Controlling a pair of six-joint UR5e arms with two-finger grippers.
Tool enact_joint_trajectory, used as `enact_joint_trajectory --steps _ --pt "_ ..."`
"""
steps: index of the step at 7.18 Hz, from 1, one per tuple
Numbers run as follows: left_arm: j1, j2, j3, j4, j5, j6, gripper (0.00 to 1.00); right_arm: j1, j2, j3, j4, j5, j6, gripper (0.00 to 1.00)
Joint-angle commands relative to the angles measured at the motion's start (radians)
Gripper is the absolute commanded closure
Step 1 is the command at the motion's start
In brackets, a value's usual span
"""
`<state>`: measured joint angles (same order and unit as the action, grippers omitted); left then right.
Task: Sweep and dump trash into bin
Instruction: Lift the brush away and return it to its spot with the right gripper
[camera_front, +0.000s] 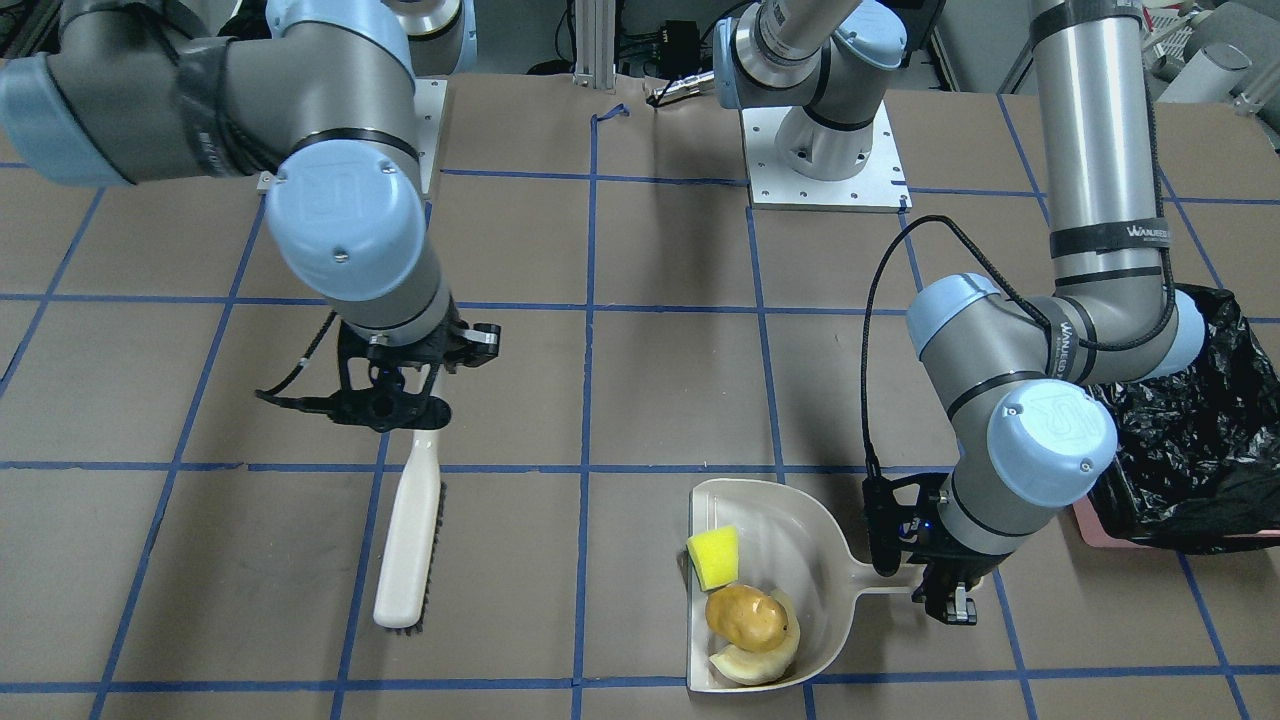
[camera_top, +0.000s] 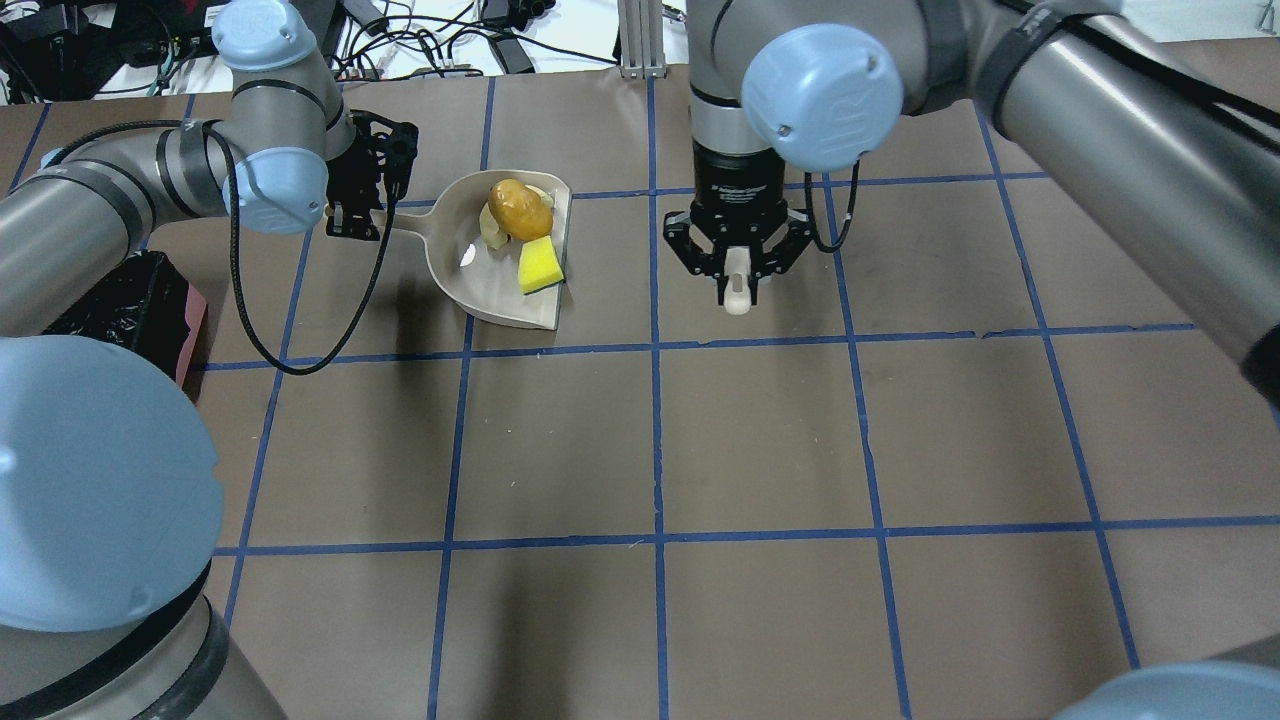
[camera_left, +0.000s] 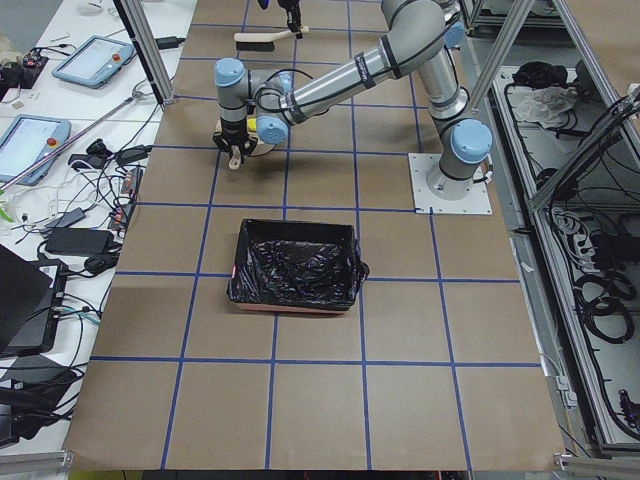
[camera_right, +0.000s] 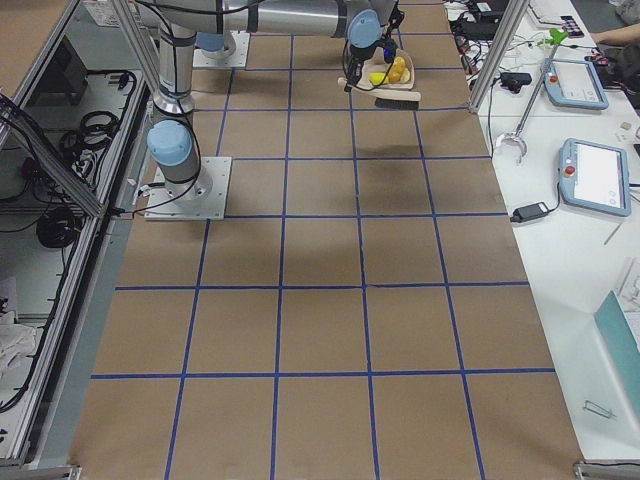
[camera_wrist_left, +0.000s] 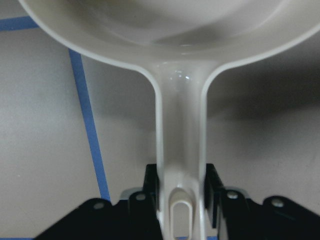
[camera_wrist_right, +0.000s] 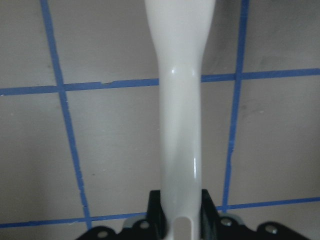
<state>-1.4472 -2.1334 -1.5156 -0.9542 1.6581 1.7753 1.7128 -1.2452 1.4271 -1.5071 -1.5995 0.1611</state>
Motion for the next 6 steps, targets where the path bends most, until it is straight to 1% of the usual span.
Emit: enact_joint_trajectory --steps 1,2,3,4,5,6 --pt "0.010 0.006 -0.002 -0.001 -0.033 -0.004 1.00 -0.158 -0.028 0.012 -0.007 -0.049 -0.208 1.00" --pt "0.013 0.003 -0.003 -0.001 -0.043 -0.004 1.00 -0.233 -0.027 0.030 -0.046 -0.050 -0.307 1.00" --pt "0.013 0.004 -0.003 -0.001 -0.050 -0.004 1.00 -0.299 -0.027 0.074 -0.132 -0.054 -0.399 1.00" --pt "0.017 0.003 -0.006 -0.001 -0.073 -0.004 1.00 -0.355 -0.028 0.128 -0.204 -0.054 -0.443 1.00" --pt "0.036 0.009 -0.011 -0.005 -0.105 -0.001 1.00 -0.393 -0.023 0.171 -0.276 -0.054 -0.497 1.00" --pt "0.056 0.027 -0.020 -0.006 -0.166 0.001 1.00 -0.415 -0.013 0.199 -0.319 -0.053 -0.502 1.00"
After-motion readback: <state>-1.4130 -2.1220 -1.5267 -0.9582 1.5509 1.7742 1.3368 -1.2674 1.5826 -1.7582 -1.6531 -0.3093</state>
